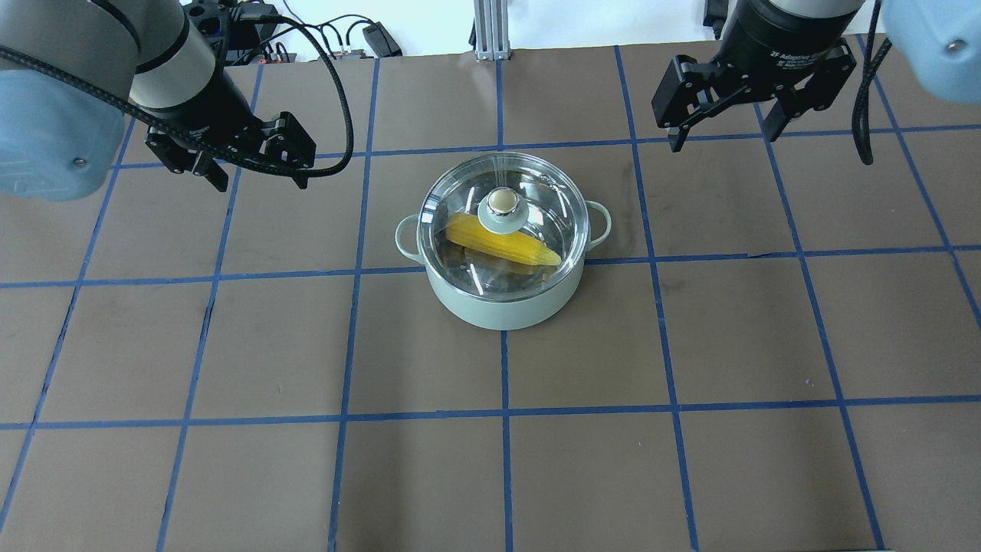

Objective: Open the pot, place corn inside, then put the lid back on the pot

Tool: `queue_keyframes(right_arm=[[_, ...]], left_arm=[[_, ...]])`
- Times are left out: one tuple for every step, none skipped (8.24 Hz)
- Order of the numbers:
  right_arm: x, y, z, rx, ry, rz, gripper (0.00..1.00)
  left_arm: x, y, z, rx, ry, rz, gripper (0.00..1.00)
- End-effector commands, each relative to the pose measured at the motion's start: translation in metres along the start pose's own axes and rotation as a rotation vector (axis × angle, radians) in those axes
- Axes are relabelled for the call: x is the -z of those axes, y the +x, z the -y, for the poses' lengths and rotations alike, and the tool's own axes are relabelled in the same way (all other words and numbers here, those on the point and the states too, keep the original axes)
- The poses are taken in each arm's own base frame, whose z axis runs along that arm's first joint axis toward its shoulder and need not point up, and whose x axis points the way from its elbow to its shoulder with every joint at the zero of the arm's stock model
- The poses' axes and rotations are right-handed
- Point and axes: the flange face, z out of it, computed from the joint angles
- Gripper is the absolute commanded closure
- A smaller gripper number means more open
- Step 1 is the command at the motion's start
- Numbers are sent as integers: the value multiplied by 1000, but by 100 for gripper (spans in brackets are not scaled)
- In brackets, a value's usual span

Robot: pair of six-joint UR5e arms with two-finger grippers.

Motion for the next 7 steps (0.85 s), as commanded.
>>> queue_keyframes(right_arm=[[-1, 1, 1, -1, -1, 1, 1], [0, 1, 1, -1, 2, 1, 0], [-1, 1, 1, -1, -1, 1, 0], [-1, 0, 1, -1, 0, 8, 0], [-1, 0, 1, -1, 0, 9, 0], [-1, -1, 0, -1, -5, 12, 0], [-1, -2, 0, 0, -3, 15, 0]], left_arm=[[0, 0, 0, 2, -1, 1, 0], [0, 0, 0, 2, 1, 0, 0], [0, 0, 0, 2, -1, 0, 0], [-1, 0, 0, 1, -2, 1, 0], [-1, 0, 0, -10, -2, 1, 0], [-1, 0, 0, -10, -2, 1, 0], [-1, 0, 0, -8, -2, 1, 0]])
